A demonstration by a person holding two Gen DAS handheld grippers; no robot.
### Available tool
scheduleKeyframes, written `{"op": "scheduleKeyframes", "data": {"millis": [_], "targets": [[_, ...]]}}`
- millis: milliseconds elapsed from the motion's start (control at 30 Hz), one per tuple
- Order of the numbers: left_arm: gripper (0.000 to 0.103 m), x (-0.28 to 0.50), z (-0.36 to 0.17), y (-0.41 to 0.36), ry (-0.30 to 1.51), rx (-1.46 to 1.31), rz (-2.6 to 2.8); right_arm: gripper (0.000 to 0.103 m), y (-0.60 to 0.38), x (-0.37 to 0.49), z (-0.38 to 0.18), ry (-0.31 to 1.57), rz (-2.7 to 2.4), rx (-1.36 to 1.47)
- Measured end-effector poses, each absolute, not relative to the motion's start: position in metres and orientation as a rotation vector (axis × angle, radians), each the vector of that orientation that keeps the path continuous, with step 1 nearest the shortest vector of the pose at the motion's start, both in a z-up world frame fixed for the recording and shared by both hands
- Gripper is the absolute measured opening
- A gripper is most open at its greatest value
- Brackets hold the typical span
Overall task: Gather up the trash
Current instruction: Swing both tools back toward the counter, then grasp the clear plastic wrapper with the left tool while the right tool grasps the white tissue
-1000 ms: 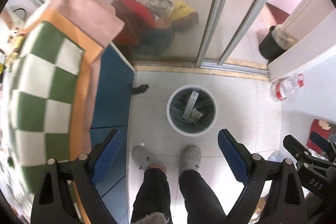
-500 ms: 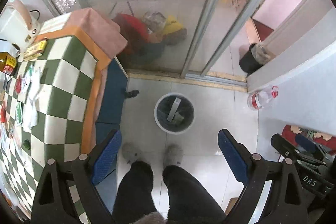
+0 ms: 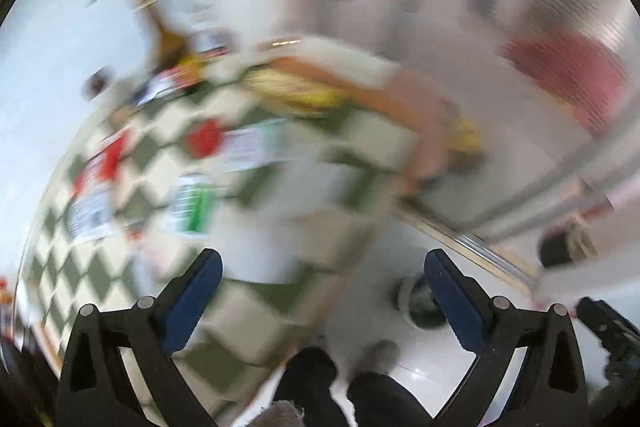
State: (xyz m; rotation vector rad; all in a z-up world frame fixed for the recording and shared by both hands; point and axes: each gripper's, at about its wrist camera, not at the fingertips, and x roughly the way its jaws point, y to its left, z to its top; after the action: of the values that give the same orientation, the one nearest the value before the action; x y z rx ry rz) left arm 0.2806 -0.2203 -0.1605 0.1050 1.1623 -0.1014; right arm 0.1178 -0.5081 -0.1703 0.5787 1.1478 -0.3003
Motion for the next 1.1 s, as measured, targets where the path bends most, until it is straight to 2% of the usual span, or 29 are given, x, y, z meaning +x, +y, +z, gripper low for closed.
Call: {"op": "scheduleKeyframes", "data": {"millis": [200, 367, 433, 500, 533, 600, 633, 667, 700, 733, 833, 867, 933, 1100], "targets": [[0.103, 0.306, -0.218, -0.066, 1.305, -0.058, 0.184, 0.103, -0.399, 0.235, -0.187, 1.226, -0.112, 0.453], [0.101, 0.319, -0.285, -0.003, 1.466, -0.212, 0.234, 0.103, -0.321, 0.304, -0.222, 1.310, -0.012, 0.335], [0.092, 0.322, -0.308, 0.006, 1.503, -0.261, 0.217, 0.103, -0.299, 0.327, -0.241, 1.340, -0.009, 0.290], [0.069, 0.324, -0.322, 0.007, 1.517, -0.274, 0.203, 0.103, -0.279, 0.348, -0.263, 1.377, -0.021, 0.260], [0.069, 0.325, -0.321, 0.006, 1.506, -0.255, 0.210, 0.103, -0.277, 0.354, -0.270, 1.389, -0.025, 0.262], [0.039, 0.325, -0.317, 0.001, 1.465, -0.197, 0.201, 0.103, -0.267, 0.368, -0.291, 1.424, -0.037, 0.267], [0.030, 0.326, -0.315, 0.000, 1.458, -0.190, 0.189, 0.103, -0.264, 0.371, -0.297, 1.433, -0.039, 0.275], [0.006, 0.325, -0.314, -0.002, 1.455, -0.178, 0.169, 0.103, -0.261, 0.373, -0.303, 1.441, -0.039, 0.281], [0.004, 0.326, -0.313, -0.004, 1.457, -0.172, 0.156, 0.102, -0.258, 0.374, -0.307, 1.445, -0.037, 0.279], [0.004, 0.325, -0.313, -0.005, 1.459, -0.155, 0.150, 0.096, -0.254, 0.375, -0.310, 1.447, -0.034, 0.271], [0.001, 0.322, -0.309, -0.005, 1.447, -0.132, 0.157, 0.062, -0.235, 0.368, -0.321, 1.434, -0.027, 0.171], [0.001, 0.319, -0.306, -0.003, 1.438, -0.126, 0.162, 0.035, -0.231, 0.364, -0.319, 1.406, -0.023, 0.149], [0.001, 0.317, -0.298, 0.000, 1.422, -0.118, 0.168, 0.008, -0.232, 0.357, -0.319, 1.402, -0.008, 0.166], [0.001, 0.304, -0.263, 0.006, 1.356, -0.105, 0.173, 0.007, -0.255, 0.340, -0.301, 1.323, 0.010, 0.272]]}}
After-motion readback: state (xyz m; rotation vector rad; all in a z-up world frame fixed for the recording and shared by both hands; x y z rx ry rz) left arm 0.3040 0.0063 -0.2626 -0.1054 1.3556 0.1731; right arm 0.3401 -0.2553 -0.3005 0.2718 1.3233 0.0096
